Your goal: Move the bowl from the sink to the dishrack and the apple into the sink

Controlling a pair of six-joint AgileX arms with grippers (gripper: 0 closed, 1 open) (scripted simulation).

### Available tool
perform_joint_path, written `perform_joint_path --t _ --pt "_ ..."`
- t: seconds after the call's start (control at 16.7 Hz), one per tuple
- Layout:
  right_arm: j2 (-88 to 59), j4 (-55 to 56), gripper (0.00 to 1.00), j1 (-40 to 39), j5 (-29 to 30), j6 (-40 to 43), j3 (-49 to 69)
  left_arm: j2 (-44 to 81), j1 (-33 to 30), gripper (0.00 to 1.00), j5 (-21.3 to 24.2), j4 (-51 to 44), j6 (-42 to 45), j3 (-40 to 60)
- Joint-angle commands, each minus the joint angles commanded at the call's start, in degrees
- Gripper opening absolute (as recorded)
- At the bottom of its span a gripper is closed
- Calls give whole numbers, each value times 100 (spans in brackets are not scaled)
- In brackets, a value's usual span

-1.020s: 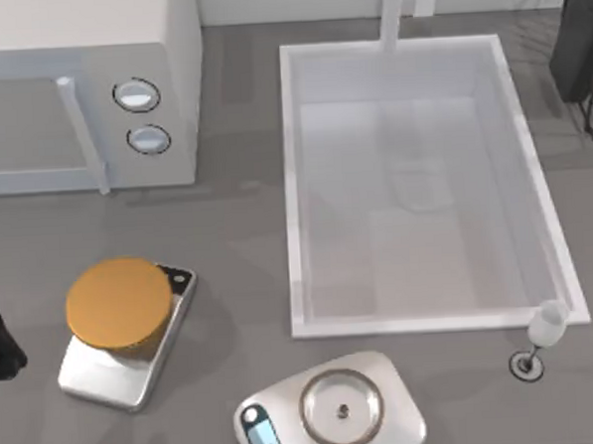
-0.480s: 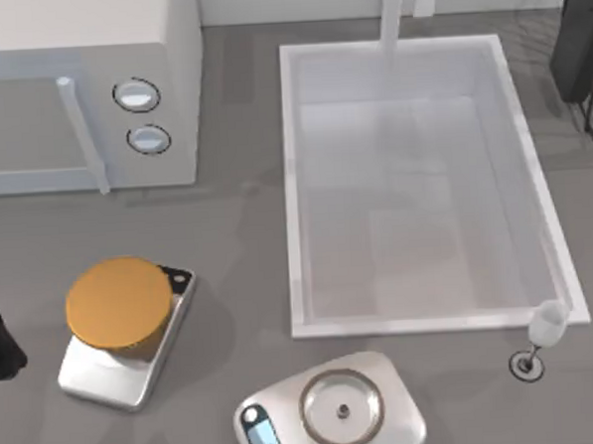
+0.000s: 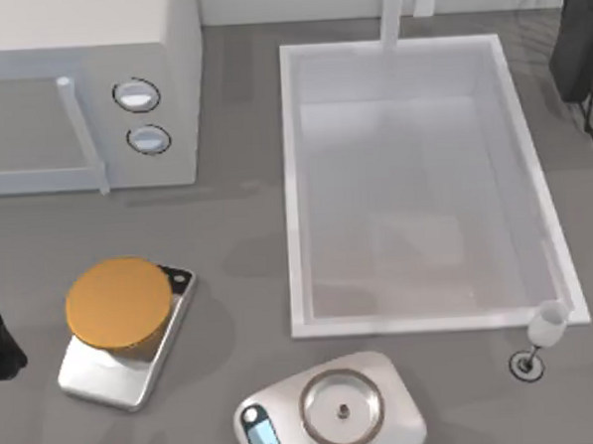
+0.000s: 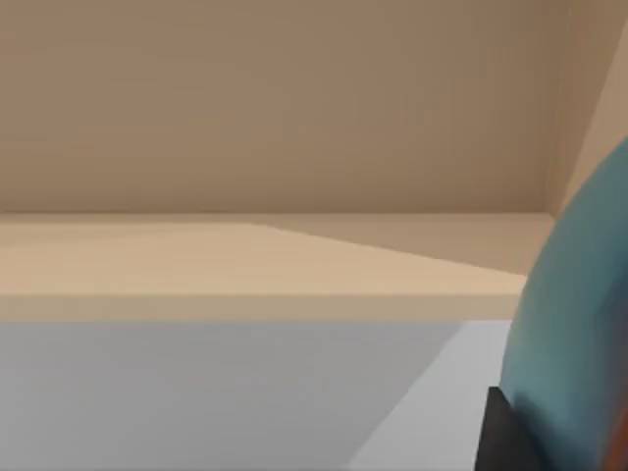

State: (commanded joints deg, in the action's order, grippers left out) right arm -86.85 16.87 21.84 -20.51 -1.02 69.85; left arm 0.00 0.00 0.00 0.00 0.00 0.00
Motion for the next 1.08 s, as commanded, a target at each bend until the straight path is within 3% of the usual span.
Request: perform_joint_path --t 0.42,0.84,1.08 --pt "-1377 2644 0 -346 382 7 -1127 0 0 100 0 0 0 0" --pt "-1611 3029 0 -426 463 9 -1378 0 0 100 0 0 0 0" --pt "-1611 3029 30 -426 463 9 -1378 0 0 100 0 0 0 0"
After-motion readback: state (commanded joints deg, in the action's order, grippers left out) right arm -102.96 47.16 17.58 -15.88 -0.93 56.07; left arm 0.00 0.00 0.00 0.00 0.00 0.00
